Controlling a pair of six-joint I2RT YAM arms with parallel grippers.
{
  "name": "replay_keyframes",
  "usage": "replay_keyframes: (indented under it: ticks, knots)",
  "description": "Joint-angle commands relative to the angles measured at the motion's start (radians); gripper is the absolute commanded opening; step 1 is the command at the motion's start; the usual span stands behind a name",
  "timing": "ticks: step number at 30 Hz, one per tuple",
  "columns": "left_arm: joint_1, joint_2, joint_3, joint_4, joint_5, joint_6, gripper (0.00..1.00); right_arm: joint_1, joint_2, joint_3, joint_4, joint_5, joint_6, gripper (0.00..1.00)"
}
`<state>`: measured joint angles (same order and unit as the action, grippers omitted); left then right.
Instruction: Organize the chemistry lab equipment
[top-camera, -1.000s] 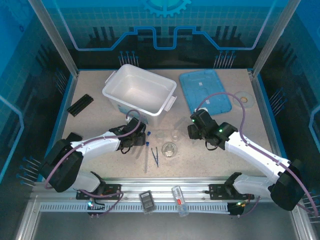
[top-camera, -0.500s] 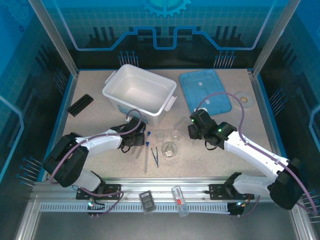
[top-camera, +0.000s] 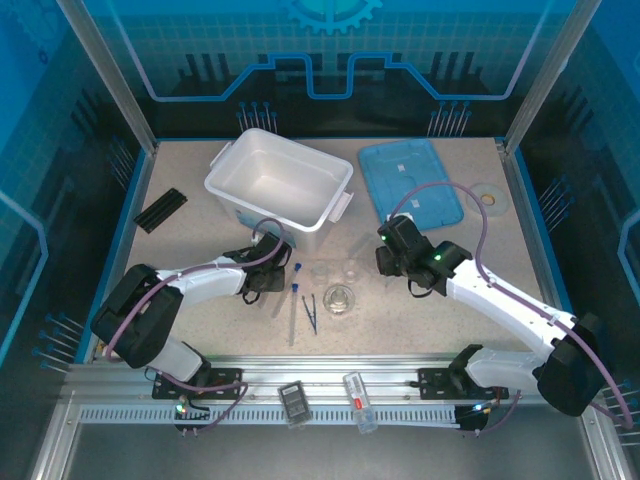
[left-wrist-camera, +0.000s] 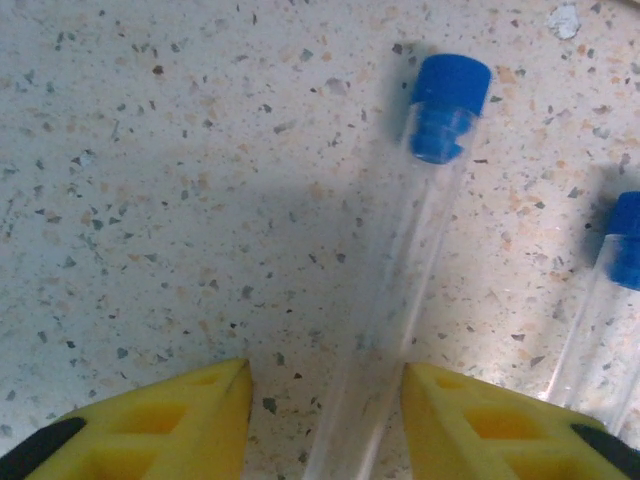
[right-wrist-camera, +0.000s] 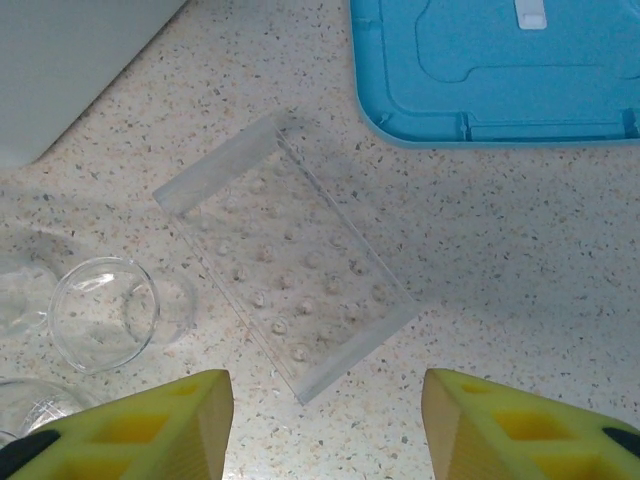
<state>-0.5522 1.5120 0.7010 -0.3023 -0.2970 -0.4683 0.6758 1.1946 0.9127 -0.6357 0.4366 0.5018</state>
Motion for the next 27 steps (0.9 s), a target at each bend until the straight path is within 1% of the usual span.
replay_keyframes:
  ticks: [1,9,15,22,27]
  knots:
    - [0.006,0.007,0.024,-0.006,0.02,0.007,0.41,0.009,0.001,0.034,-0.015,0.007,0.012,0.54]
    - [0.006,0.04,0.043,-0.016,0.032,0.012,0.37,0.008,-0.003,0.055,-0.028,0.015,0.003,0.53]
    - [0.006,0.053,0.054,-0.029,0.036,0.011,0.28,0.01,-0.001,0.075,-0.039,0.016,-0.012,0.5]
    - [0.006,0.035,0.057,-0.041,0.032,0.01,0.25,0.009,0.004,0.093,-0.038,0.012,-0.024,0.49]
    - [0.006,0.018,0.063,-0.062,0.03,0.03,0.18,0.01,-0.001,0.096,-0.035,0.006,-0.023,0.49]
